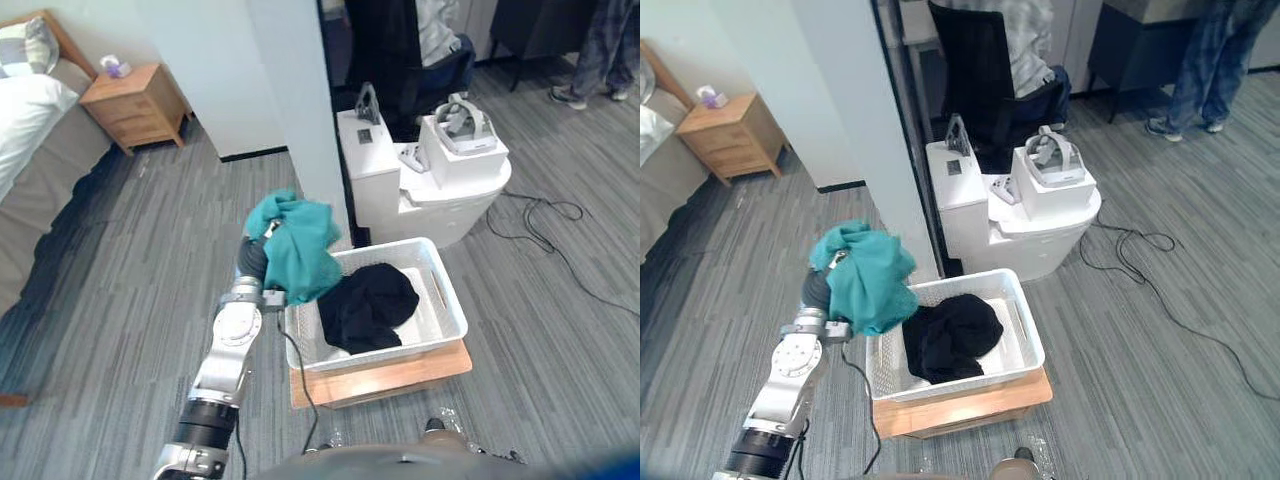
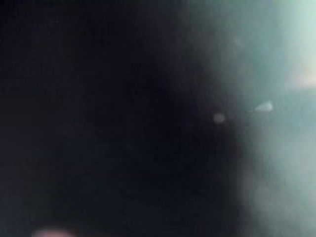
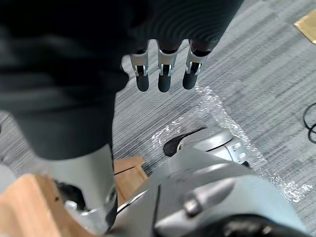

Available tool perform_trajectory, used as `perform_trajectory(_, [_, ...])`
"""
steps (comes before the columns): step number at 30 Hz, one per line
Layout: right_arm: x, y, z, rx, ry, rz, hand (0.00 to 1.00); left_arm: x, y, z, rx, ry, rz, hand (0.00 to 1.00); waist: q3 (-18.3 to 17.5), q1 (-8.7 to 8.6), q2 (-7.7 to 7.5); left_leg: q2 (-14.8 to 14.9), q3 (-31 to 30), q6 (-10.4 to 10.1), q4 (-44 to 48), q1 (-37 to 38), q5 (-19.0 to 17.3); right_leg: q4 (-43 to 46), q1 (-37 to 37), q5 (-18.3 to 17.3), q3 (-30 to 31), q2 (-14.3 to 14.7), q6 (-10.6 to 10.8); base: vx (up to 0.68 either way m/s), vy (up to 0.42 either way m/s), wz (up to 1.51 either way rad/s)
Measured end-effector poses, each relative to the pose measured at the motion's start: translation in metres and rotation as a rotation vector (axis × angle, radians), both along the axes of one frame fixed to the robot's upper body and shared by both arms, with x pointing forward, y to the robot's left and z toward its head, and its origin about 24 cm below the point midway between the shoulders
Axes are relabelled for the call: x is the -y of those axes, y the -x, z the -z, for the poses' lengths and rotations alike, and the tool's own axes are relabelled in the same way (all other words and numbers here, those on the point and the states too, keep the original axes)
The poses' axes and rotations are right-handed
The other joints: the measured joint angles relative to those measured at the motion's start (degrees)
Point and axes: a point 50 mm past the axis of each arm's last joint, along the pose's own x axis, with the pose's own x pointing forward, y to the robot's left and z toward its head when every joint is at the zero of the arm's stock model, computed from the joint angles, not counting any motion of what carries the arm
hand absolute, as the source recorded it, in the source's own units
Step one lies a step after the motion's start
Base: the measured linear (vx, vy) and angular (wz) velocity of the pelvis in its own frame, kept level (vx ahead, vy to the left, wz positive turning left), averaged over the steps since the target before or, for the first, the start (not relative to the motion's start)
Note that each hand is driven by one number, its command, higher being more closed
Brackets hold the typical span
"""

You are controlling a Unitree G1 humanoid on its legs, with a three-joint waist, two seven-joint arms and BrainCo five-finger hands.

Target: Tidy the bed and pick cloth on bed and put in laundry

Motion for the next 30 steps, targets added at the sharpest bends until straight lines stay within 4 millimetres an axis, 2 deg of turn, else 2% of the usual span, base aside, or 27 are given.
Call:
perform_trajectory(5, [0.002, -0.001, 0.0, 0.0, 0.006, -0.002, 0.0, 0.001, -0.007, 0.013, -0.072, -0.065, -0.001, 1.0, 1.81, -1.97, 0.85, 0.26, 2.6, -0.29, -0.66, -0.83, 0.22, 0.35, -2.61, 0.4, 1.91, 0.38, -0.07, 0.0, -0.014, -0.22])
perform_trajectory(9, [0.004, -0.007, -0.002, 0.022, 0.015, 0.011, 0.0, 0.003, -0.016, 0.009, -0.07, -0.076, -0.005, 1.0, 4.2, -2.71, 1.69, 0.47, 5.42, -0.32, -0.39, -2.88, 0.24, 3.17, -7.13, 0.33, 4.83, 0.54, -0.09, 0.01, -0.005, -0.37])
perform_trajectory(12, [0.0, -0.021, -0.003, 0.063, 0.013, 0.02, 0.0, 0.006, -0.028, 0.001, -0.046, -0.088, -0.003, 1.0, 6.73, -3.18, 1.23, 0.23, 7.68, -0.34, 0.84, -4.09, 0.23, 6.89, -10.7, -0.6, 6.74, 0.28, -0.01, -0.04, -0.012, -0.31])
perform_trajectory(15, [-0.003, -0.027, -0.005, 0.087, 0.019, 0.02, 0.0, 0.006, -0.033, 0.005, -0.068, -0.086, -0.009, 1.0, 8.42, -3.36, 0.3, 0.34, 9.64, -0.86, 2.01, -4.8, -0.29, 11.61, -14.36, -2.64, 8.91, 0.27, -0.23, -0.06, -0.024, -0.27])
perform_trajectory(19, [-0.004, -0.036, -0.008, 0.114, 0.03, 0.004, 0.0, 0.006, -0.033, 0.017, -0.126, -0.07, -0.024, 1.0, 9.43, -3.25, -0.04, 0.88, 11.08, -0.9, 4.53, -7.45, -1.04, 14.75, -18.17, -3.21, 10.39, 0.51, -0.48, -0.05, -0.044, -0.17])
perform_trajectory(20, [-0.004, -0.041, -0.01, 0.132, 0.042, -0.009, 0.0, 0.007, -0.033, 0.025, -0.166, -0.062, -0.029, 1.0, 10.92, -3.3, -0.2, 1.41, 11.33, -0.8, 6.09, -7.87, -1.79, 15.69, -18.53, -3.39, 10.57, 0.65, -0.57, -0.07, -0.048, -0.09])
perform_trajectory(23, [-0.008, -0.057, -0.013, 0.174, 0.038, -0.025, 0.0, 0.0, -0.031, 0.036, -0.22, -0.026, -0.056, 1.0, 12.25, -3.09, -1.2, 2.01, 12.73, -0.76, 8.84, -9.6, -3.19, 18.4, -21.15, -4.11, 11.94, 0.79, -0.52, -0.07, -0.04, -0.16])
perform_trajectory(27, [-0.009, -0.071, -0.019, 0.228, 0.055, -0.045, 0.0, -0.005, -0.029, 0.045, -0.266, -0.021, -0.079, 1.0, 12.93, -2.77, -1.26, 2.62, 12.98, -0.65, 10.68, -10.98, -3.93, 18.75, -22.06, -4.05, 12.15, 0.92, -0.48, -0.03, -0.009, -0.03])
perform_trajectory(28, [-0.009, -0.072, -0.02, 0.233, 0.058, -0.047, 0.0, -0.006, -0.029, 0.046, -0.273, -0.019, -0.087, 0.0, 12.95, -2.76, -1.29, 2.63, 12.98, -0.65, 10.68, -11.0, -3.93, 18.71, -22.07, -4.05, 12.14, 0.93, -0.48, 0.04, 0.017, -0.01])
perform_trajectory(30, [-0.01, -0.077, -0.022, 0.257, 0.067, -0.061, 0.0, -0.011, -0.029, 0.049, -0.285, 0.002, -0.119, 0.0, 13.02, -2.57, -1.41, 2.63, 13.14, -0.73, 10.96, -11.11, -3.98, 18.69, -22.24, -4.04, 12.19, 0.94, -0.49, 0.04, 0.021, -0.02])
